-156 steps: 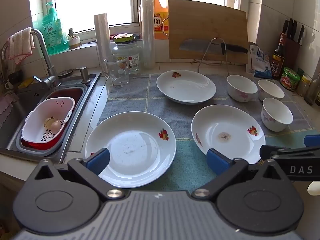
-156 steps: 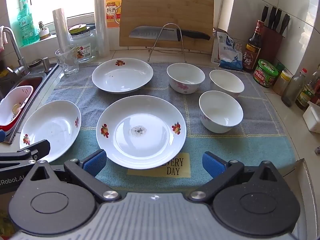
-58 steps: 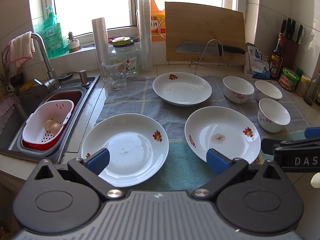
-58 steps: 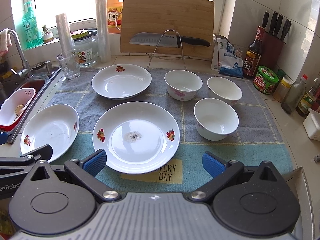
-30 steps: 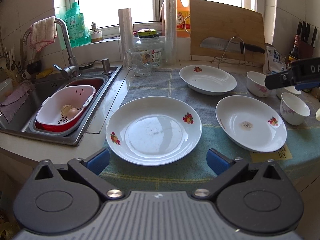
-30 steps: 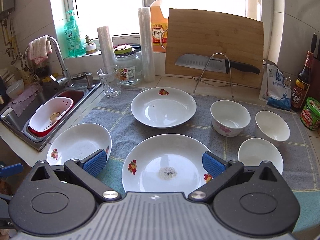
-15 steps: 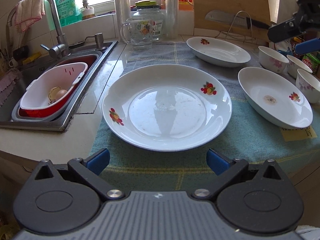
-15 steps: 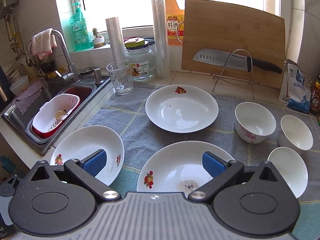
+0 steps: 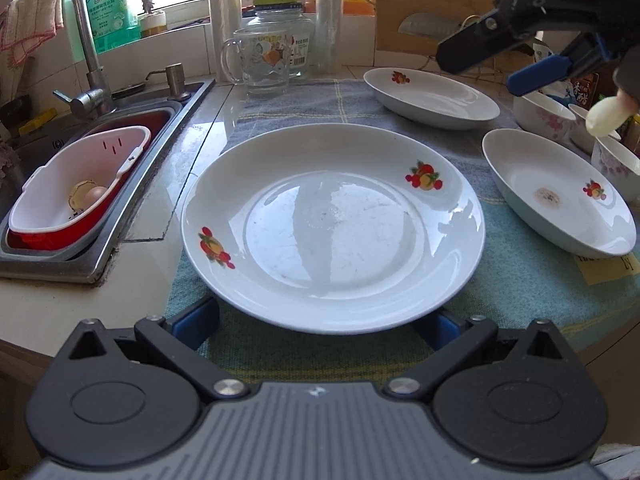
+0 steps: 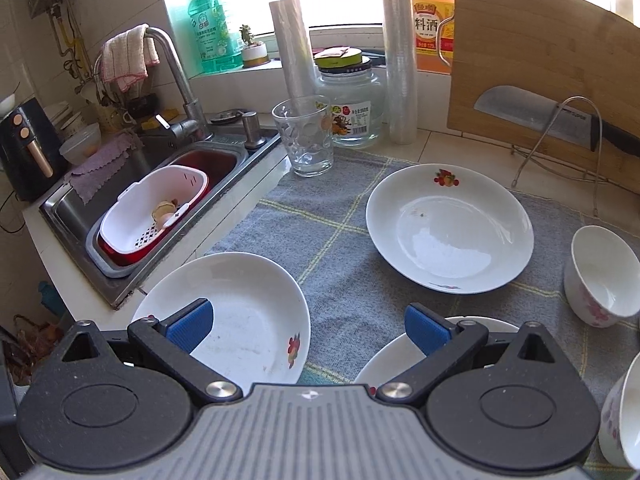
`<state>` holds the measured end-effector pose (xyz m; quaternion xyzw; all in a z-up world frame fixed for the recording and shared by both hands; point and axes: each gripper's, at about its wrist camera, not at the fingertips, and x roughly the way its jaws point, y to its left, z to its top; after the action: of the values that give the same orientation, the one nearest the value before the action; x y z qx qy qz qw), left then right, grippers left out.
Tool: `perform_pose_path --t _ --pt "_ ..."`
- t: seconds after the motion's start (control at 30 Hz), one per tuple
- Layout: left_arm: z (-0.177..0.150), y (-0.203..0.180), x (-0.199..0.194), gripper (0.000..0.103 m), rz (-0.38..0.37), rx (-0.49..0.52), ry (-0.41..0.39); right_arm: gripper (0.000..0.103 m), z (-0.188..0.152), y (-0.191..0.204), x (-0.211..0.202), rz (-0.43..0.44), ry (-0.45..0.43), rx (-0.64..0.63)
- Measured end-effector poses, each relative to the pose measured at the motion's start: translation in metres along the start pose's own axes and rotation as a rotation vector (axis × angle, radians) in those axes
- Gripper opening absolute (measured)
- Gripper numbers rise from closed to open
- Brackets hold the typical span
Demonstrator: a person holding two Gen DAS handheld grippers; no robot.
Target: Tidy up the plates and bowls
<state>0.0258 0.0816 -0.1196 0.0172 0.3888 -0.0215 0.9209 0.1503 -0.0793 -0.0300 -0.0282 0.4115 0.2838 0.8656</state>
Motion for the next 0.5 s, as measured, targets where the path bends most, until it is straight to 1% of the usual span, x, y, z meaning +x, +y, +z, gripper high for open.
perform_pose_path --t 0.13,0.23,0.33,0.5 --pt "0.004 0.001 0.002 0.103 -0.001 0.002 0.017 0.103 0.007 0.002 0.028 0.06 0.063 -0.009" --pt "0.001 0.002 0.002 0.103 -0.01 0.007 -0.003 0.103 0.012 0.004 0.047 0.103 0.099 -0.011" --pt "-0.002 0.004 0.001 0.103 -0.022 0.018 -0.026 0.103 0.015 0.008 0.07 0.121 0.159 -0.047" --pt "-0.001 0.003 0.001 0.103 -0.02 0.021 -0.022 0.103 0.018 0.013 0.098 0.203 0.248 -0.092"
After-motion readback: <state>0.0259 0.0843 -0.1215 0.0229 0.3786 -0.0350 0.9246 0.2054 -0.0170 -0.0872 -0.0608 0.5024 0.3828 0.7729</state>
